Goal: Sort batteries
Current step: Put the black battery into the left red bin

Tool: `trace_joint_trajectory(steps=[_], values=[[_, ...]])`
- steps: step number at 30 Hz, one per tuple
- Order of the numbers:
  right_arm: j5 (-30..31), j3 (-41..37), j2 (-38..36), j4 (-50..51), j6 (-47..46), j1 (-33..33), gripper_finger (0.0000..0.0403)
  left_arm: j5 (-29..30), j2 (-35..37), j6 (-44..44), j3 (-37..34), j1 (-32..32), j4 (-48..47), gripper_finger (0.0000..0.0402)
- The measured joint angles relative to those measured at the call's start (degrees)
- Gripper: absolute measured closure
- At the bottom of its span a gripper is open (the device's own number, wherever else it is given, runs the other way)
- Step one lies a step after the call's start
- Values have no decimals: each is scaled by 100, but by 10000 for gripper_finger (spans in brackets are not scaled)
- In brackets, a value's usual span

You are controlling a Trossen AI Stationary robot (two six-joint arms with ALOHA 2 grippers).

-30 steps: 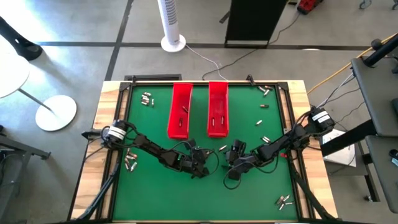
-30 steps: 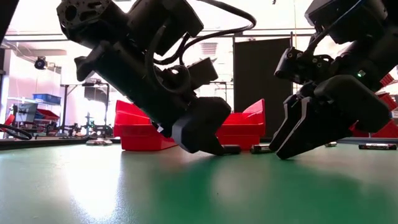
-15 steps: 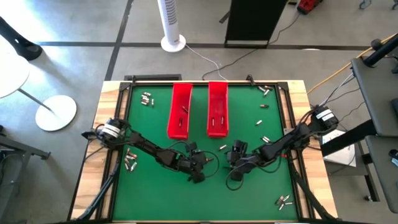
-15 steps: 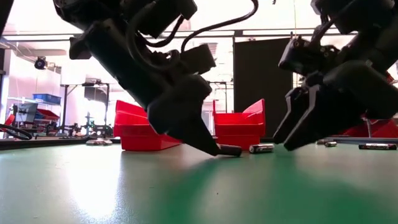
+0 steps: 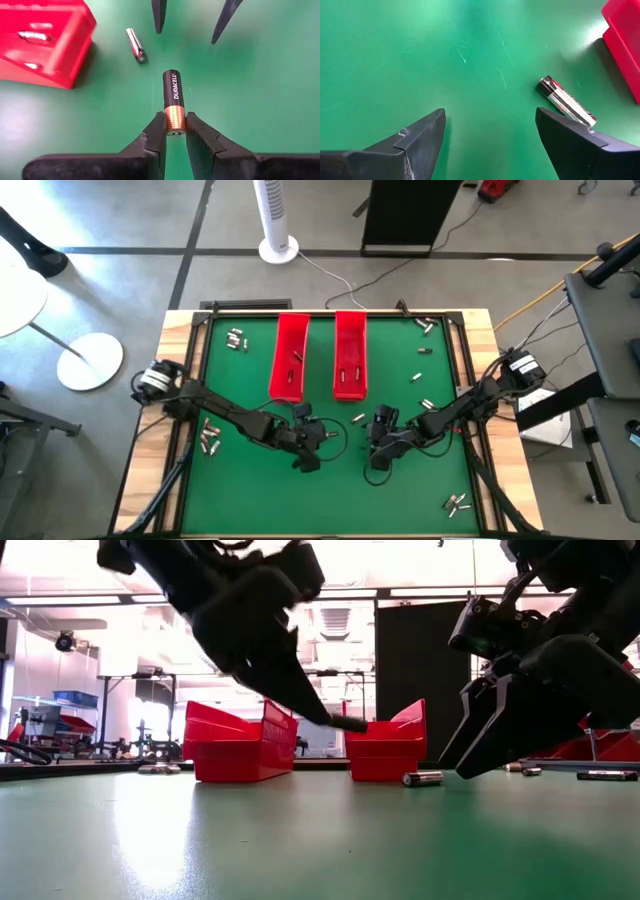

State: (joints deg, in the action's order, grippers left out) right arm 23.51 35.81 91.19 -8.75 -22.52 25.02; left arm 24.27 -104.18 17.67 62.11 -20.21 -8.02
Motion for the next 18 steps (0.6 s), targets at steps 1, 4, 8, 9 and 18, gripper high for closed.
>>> trace_joint_trajectory(steps=[1, 4, 8, 9, 18], values=[[2, 0, 0, 4, 0, 0, 96, 2, 97, -42, 2, 0, -77, 363], [4, 0, -1, 2, 0, 0, 91, -128, 456, -164, 2, 20, -484, 363], [3, 0, -1, 0, 0, 0, 86, -287, 1047, -429, 2, 97, -923, 363], [4, 0, 0, 0, 0, 0, 85, -293, 1196, -496, 8, 138, -1009, 363], [3, -4, 0, 11, -89, 0, 96, -749, 2468, -934, 11, 992, -2614, 363]])
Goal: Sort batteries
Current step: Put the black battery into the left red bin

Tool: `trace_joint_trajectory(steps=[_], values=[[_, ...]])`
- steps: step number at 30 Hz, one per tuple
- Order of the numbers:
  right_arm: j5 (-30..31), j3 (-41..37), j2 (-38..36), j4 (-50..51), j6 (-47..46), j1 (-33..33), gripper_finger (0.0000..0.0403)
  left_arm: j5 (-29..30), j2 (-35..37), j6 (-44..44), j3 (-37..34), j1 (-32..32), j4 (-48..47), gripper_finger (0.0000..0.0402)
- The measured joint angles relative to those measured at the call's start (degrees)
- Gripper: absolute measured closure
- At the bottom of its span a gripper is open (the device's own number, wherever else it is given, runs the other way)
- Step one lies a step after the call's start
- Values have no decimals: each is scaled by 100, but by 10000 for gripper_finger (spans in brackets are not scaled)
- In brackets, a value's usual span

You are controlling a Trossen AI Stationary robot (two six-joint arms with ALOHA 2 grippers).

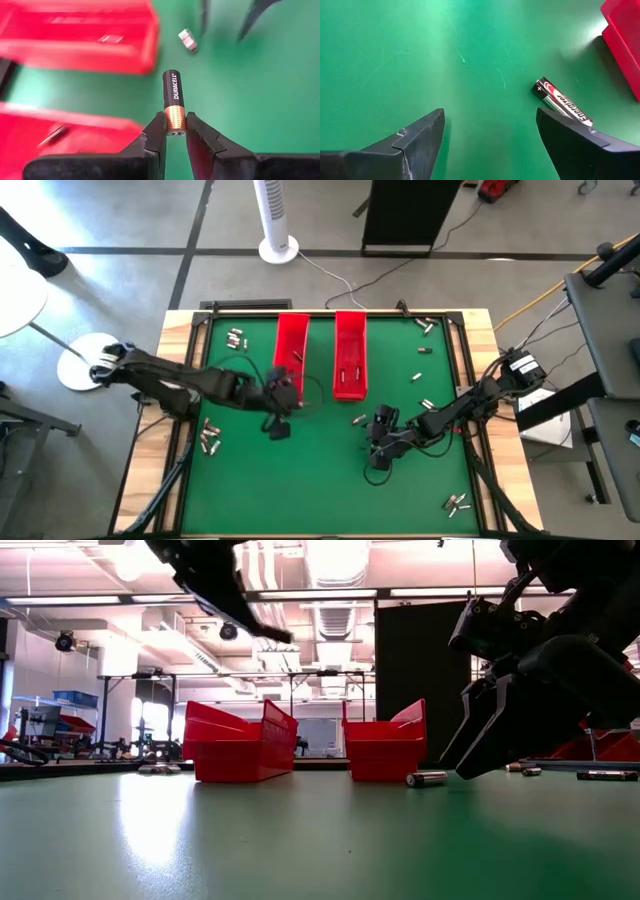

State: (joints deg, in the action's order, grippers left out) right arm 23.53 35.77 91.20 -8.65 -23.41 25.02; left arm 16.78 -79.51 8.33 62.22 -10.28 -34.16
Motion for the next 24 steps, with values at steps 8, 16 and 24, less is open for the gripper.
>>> trace_joint_trajectory(steps=[8, 16, 24], values=[[0, 0, 0, -52, -76, 0, 94, -342, 380, -772, 0, 1421, -792, 363], [-8, 2, 0, -61, -377, 0, 81, -882, -7, -1544, 1, 2834, -884, 363], [-18, 31, 0, -72, -407, 0, 88, -995, -751, -2041, 751, 3126, -1439, 363]])
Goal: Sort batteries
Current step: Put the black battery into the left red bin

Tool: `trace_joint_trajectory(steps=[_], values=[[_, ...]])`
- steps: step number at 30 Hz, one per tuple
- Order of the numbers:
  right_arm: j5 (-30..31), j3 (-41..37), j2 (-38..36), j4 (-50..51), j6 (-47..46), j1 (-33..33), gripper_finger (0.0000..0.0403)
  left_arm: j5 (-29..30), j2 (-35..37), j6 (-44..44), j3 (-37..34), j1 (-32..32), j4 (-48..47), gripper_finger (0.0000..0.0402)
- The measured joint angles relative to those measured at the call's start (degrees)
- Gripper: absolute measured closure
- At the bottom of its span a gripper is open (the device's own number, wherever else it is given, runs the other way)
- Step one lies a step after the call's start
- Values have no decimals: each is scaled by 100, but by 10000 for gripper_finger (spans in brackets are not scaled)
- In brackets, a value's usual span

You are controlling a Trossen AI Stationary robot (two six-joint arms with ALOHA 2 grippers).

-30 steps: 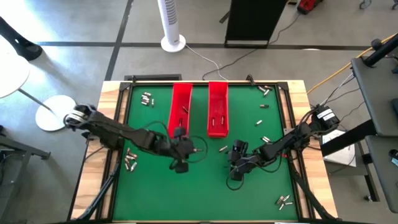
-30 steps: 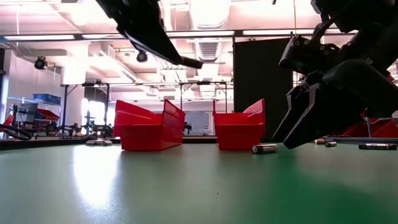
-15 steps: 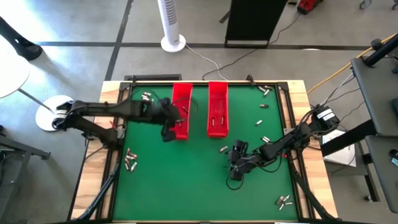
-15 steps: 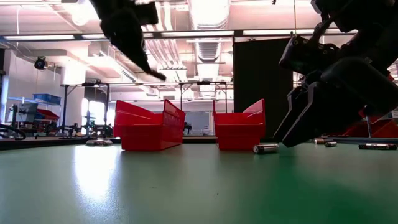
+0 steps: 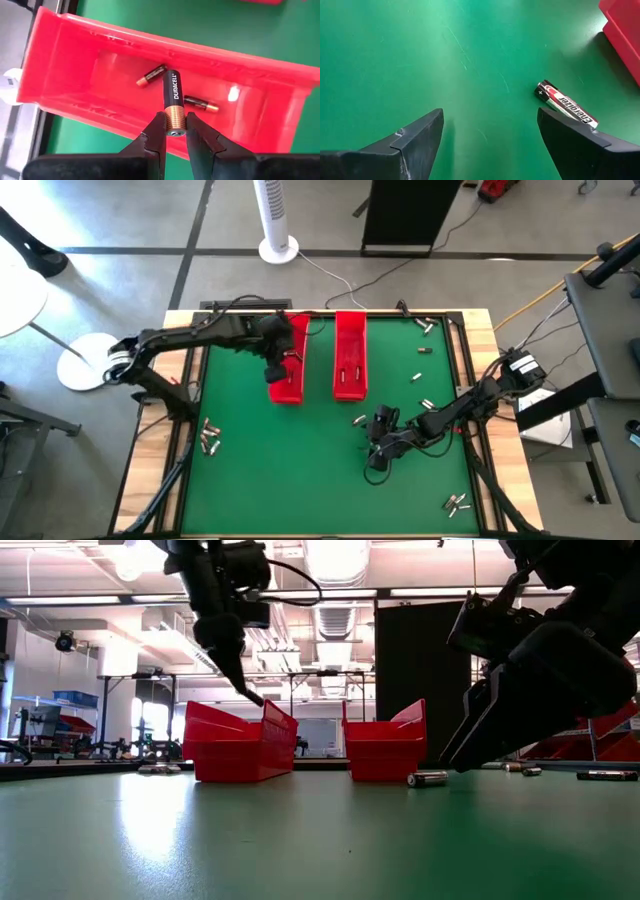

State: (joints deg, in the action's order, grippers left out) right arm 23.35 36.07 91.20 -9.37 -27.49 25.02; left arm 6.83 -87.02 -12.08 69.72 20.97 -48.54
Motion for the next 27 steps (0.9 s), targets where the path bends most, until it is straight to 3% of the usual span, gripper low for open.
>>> trace_joint_trajectory(steps=[8, 27], values=[[-98, 0, 0, 6, -171, -2, 81, 7, -1074, -389, 948, 225, -784, 363], [-131, 2, 0, 7, -144, 22, 83, 9, -2496, -677, 1315, 517, -781, 363]])
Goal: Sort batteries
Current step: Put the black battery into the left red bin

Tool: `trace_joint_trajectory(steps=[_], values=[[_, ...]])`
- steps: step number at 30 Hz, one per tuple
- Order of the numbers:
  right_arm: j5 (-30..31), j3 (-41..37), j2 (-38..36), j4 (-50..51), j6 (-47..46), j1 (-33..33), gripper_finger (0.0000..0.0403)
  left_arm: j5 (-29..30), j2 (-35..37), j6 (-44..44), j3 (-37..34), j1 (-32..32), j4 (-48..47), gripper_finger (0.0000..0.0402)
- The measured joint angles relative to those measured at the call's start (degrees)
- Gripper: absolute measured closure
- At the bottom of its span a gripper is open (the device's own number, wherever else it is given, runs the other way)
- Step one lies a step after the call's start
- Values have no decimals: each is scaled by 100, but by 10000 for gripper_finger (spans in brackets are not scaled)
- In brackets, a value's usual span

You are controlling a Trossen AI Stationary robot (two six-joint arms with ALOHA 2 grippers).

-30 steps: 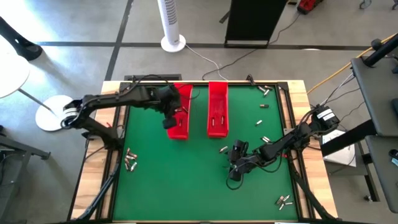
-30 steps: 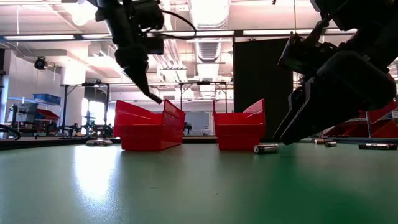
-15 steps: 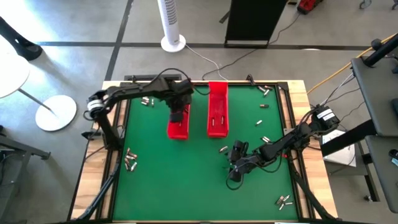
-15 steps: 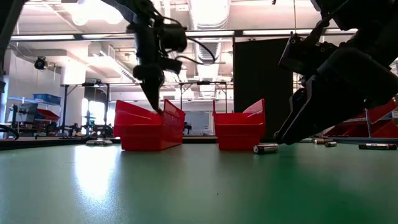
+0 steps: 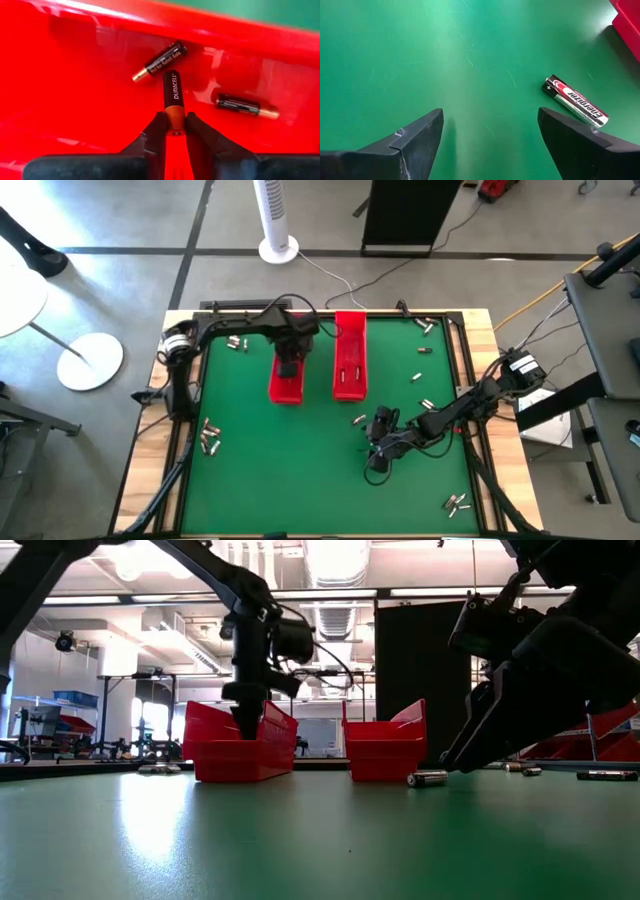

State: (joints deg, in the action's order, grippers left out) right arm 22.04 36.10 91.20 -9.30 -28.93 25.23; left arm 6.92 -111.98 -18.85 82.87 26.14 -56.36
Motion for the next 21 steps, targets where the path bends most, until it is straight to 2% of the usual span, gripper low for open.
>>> trace_joint_trajectory(steps=[21], values=[[42, 0, -2, 2, 42, -2, 74, 26, -516, 2, 24, -7, 0, 363]])
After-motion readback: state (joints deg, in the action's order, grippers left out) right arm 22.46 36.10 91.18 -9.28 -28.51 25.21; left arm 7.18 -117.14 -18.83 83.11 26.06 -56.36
